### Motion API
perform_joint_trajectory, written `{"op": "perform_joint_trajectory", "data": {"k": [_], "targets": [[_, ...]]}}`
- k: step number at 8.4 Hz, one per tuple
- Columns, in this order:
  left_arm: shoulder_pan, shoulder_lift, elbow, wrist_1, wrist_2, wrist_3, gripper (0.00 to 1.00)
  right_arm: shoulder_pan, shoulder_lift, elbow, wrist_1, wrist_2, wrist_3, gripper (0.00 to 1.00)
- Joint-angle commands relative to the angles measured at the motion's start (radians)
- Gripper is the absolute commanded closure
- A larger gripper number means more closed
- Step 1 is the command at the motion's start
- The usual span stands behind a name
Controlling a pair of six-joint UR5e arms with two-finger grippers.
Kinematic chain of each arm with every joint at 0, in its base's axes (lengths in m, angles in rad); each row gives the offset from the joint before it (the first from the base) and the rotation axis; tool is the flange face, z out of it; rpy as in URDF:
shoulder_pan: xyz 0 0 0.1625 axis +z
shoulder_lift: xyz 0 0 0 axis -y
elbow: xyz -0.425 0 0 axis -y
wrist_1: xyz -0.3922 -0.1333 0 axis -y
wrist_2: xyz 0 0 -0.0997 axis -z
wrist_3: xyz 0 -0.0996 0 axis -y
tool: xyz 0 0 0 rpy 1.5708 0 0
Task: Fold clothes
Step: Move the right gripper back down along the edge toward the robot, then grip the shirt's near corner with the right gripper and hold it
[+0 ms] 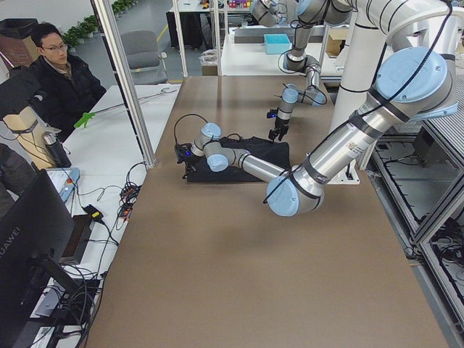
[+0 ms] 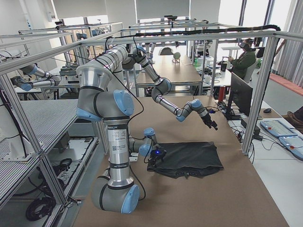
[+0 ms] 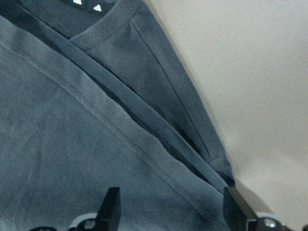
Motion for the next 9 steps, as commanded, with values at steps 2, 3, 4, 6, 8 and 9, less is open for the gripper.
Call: {"op": "perform_joint_trajectory", "data": {"k": [2,3,4,6,8,9], "targets": [[0.000,0.000,-0.012,0.009,0.001,0.000,0.06,-0.053,-0.007,-0.004,0.001,-0.023,0.031,0.21],[0.000,-0.001,-0.015,0.009,0.001,0.000,0.06,-0.056,-0.008,-0.007,0.001,-0.023,0.031,0.22],[0.000,0.000,-0.015,0.009,0.010,-0.002,0.06,-0.060,-0.008,-0.007,0.001,-0.023,0.031,0.23],[0.015,0.002,-0.047,0.045,0.037,-0.005,0.06,-0.071,-0.004,-0.005,0.001,-0.028,0.031,0.31],[0.021,0.037,-0.088,0.058,0.037,-0.005,0.06,-0.073,-0.004,-0.022,0.005,-0.029,0.029,0.35],[0.021,0.037,-0.088,0.058,0.037,-0.005,0.06,-0.071,-0.007,-0.022,0.005,-0.029,0.029,0.35]]}}
